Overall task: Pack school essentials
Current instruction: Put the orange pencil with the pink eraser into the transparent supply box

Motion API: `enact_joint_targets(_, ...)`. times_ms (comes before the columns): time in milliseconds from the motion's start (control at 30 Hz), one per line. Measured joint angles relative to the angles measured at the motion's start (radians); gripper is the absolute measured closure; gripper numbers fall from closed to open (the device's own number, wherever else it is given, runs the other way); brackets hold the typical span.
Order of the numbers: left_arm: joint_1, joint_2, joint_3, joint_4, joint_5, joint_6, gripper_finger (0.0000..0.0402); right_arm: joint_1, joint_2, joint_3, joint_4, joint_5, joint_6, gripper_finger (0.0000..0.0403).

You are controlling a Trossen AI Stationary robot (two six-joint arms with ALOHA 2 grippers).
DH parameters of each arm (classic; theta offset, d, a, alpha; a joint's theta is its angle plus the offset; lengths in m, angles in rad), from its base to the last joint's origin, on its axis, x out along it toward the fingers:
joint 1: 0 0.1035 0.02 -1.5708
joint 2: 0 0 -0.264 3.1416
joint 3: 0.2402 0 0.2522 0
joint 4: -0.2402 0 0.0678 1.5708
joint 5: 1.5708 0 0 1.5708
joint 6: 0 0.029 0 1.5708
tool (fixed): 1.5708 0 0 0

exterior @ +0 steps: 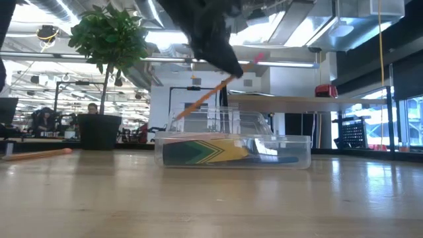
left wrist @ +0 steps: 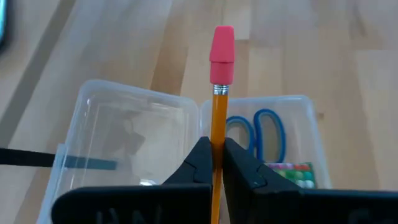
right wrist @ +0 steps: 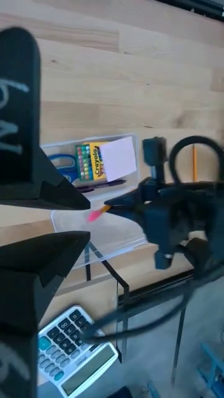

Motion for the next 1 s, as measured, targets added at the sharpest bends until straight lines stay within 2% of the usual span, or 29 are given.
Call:
enact_joint_targets(267, 0.004, 0.063, -0.001, -0.002, 0.002, 0.0, 0.0398, 0.0, 0.0, 0.0, 0.001, 0.0, -0.001, 0.0334)
enact_joint_targets(1000, -0.006, 0.075, 0.0, -0.006, 0.011, -0.035, 0.0398, 0.0, 0.001, 0.0, 0.002, 0.001, -0.006, 0.0334)
